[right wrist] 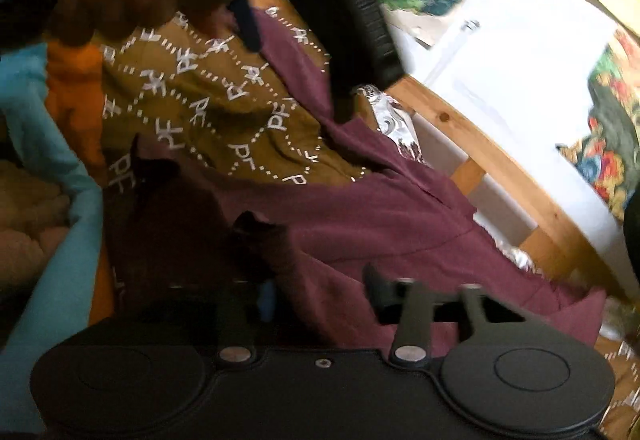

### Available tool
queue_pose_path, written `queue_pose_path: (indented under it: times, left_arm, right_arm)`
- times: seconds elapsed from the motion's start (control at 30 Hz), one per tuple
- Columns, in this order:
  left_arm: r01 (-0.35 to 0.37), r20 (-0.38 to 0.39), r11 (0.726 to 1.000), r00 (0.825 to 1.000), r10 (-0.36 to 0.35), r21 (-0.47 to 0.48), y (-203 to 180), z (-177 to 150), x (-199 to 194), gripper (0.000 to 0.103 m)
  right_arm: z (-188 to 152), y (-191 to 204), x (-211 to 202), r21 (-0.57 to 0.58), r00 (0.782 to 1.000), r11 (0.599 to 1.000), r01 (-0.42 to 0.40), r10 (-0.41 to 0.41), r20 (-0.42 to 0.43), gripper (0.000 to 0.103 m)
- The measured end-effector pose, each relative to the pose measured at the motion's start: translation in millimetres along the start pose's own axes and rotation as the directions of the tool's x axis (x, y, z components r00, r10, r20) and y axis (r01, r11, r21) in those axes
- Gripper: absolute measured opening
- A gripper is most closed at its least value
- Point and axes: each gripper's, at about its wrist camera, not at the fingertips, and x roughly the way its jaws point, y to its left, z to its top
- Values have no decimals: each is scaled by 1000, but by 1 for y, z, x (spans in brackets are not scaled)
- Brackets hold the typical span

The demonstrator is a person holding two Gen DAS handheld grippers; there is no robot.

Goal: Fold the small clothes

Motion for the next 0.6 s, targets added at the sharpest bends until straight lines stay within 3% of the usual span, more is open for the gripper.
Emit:
queue_pose_path:
  times: [0.07,0.23,0.33,0.4,0.47,0.53,0.6]
  left_arm:
    - [10,-16,1000,1000,-10,8,-4,-3,5,102]
    - [121,-79,993,989,-122,-13,-10,-14,17,102]
    - [122,-111,992,987,-120,12,-18,-18,24,102]
    - [123,-114,992,986,-121,8,-20,-19,26,102]
    - [115,-97,993,989,-115,-7,-20,-19,27,102]
    - [106,-90,994,990,-108,-18,-21,-18,29,102]
    - [111,-114,994,987,-111,-12,-24,-20,33,102]
  right_arm:
    - [-2,-17,-7,63,1000,998,3,-3,1,70]
    - [-14,-62,-13,231,997,970,71,-70,-10,80]
    - [-23,-84,-16,308,993,944,119,-121,-13,91]
    - [-31,-97,-20,351,989,925,144,-150,-11,92]
    - [-37,-109,-26,405,994,910,88,-109,30,92]
    - [-37,-109,-28,386,996,922,23,-54,68,95]
    - [-35,-103,-24,332,995,941,71,-89,40,95]
